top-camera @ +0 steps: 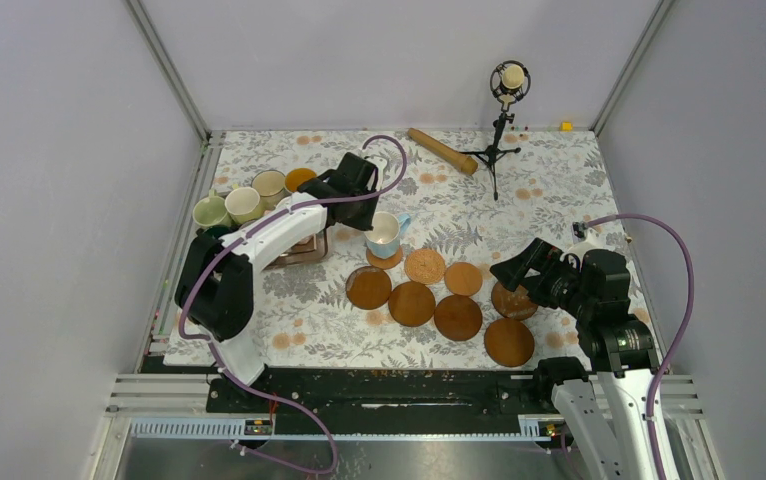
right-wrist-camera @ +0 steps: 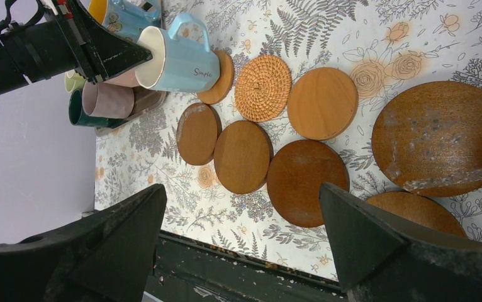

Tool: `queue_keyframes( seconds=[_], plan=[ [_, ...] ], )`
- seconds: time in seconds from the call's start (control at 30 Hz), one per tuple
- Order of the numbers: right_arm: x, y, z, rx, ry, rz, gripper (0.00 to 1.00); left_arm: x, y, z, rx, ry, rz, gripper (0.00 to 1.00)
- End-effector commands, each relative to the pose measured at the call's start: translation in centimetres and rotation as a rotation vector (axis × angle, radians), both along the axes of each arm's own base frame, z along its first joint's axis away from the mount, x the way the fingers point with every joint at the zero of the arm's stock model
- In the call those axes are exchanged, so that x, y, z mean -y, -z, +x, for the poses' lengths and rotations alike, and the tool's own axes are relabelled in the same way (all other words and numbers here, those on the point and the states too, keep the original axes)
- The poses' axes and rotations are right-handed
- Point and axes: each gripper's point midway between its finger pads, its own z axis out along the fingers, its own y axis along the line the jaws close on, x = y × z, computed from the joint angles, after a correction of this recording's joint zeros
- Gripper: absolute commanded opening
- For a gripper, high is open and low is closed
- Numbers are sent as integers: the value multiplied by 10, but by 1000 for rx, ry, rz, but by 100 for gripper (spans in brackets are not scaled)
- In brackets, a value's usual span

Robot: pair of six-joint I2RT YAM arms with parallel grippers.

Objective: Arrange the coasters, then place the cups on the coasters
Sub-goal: Place the cup on the coaster.

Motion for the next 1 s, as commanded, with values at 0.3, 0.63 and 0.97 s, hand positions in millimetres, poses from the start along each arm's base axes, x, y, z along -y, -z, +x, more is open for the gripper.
queue_keyframes(
  seconds=[0.3, 0.63, 0.97],
  plan=[
    [4, -11, 1, 47, 0, -33, 99, 16, -23, 15, 76, 2, -88, 21],
    [4, -12, 1, 45, 1, -37, 99, 21, -48, 11, 103, 22, -139, 37],
    [3, -15, 0, 53, -2, -31, 99, 17, -99, 5, 179, 0, -209, 59]
  ],
)
